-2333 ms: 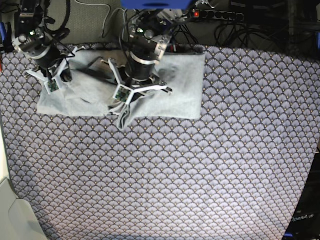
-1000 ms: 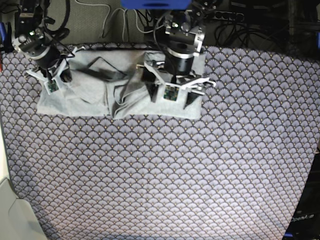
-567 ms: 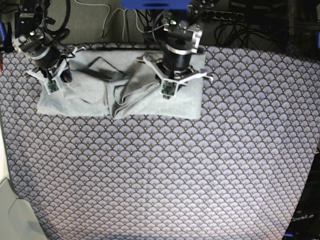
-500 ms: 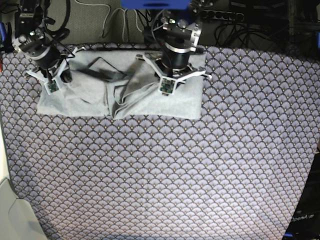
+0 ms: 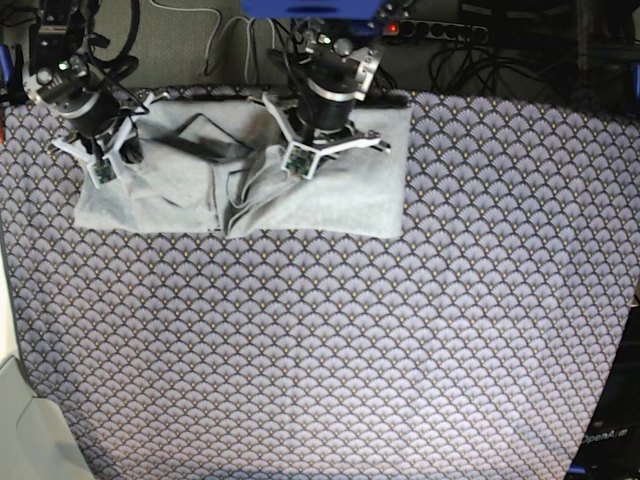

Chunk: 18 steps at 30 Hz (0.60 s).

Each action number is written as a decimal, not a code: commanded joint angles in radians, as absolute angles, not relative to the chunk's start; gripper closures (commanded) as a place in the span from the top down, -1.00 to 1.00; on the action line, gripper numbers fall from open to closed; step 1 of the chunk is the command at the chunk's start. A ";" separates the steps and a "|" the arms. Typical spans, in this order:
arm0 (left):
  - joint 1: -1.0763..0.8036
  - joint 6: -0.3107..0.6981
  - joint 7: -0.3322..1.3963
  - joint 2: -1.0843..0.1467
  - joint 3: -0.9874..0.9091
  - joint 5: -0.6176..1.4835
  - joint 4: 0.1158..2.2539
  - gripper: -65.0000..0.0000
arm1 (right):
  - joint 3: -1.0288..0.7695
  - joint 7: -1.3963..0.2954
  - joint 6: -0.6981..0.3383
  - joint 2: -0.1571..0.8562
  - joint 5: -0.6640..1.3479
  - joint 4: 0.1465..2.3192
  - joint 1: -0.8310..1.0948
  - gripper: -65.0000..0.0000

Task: Fold the T-shirt properly
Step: 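Lay the strip's end down over the middle with the left gripper, then open the left gripper and raise it away from the folded shirt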

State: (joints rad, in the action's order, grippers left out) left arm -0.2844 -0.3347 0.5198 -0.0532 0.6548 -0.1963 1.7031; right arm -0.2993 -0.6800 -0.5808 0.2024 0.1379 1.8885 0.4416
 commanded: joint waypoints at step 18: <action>-0.239 -0.372 0.496 -0.242 0.585 0.068 1.886 -0.99 | -0.308 -0.661 -0.581 0.213 0.147 1.903 0.437 -1.00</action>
